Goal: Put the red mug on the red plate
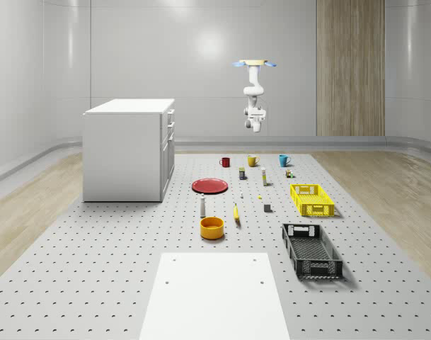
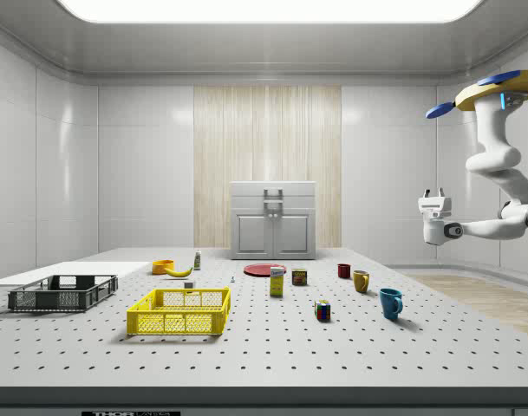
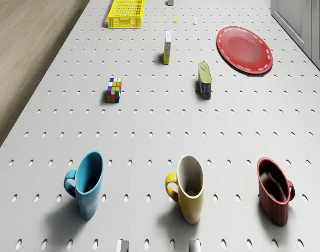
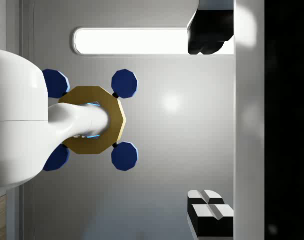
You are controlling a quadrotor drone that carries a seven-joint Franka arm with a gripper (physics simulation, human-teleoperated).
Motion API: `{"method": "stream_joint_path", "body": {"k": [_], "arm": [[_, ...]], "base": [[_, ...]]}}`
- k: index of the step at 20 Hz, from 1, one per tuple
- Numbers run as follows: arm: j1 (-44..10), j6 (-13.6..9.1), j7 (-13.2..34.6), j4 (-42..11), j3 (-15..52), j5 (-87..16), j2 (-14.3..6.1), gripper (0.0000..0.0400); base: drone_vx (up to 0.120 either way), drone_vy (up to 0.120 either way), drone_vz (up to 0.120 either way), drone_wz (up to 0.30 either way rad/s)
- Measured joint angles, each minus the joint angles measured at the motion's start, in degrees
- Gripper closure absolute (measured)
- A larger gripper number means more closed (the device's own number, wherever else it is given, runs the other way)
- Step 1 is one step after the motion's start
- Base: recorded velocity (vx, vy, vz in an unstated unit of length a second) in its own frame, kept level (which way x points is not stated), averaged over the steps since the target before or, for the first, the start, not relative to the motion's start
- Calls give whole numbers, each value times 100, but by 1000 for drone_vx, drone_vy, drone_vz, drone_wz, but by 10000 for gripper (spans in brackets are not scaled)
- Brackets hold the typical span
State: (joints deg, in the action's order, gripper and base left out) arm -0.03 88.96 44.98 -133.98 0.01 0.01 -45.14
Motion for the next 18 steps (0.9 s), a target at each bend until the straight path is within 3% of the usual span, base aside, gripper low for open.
{"method": "stream_joint_path", "body": {"k": [9, 18], "arm": [[-21, -773, -11, 1083, 12, 8, 269, 0], [-33, -1069, -16, 1621, 19, 12, 471, 0]], "base": [[0, 0, 0, 0], [0, 0, 0, 0]]}}
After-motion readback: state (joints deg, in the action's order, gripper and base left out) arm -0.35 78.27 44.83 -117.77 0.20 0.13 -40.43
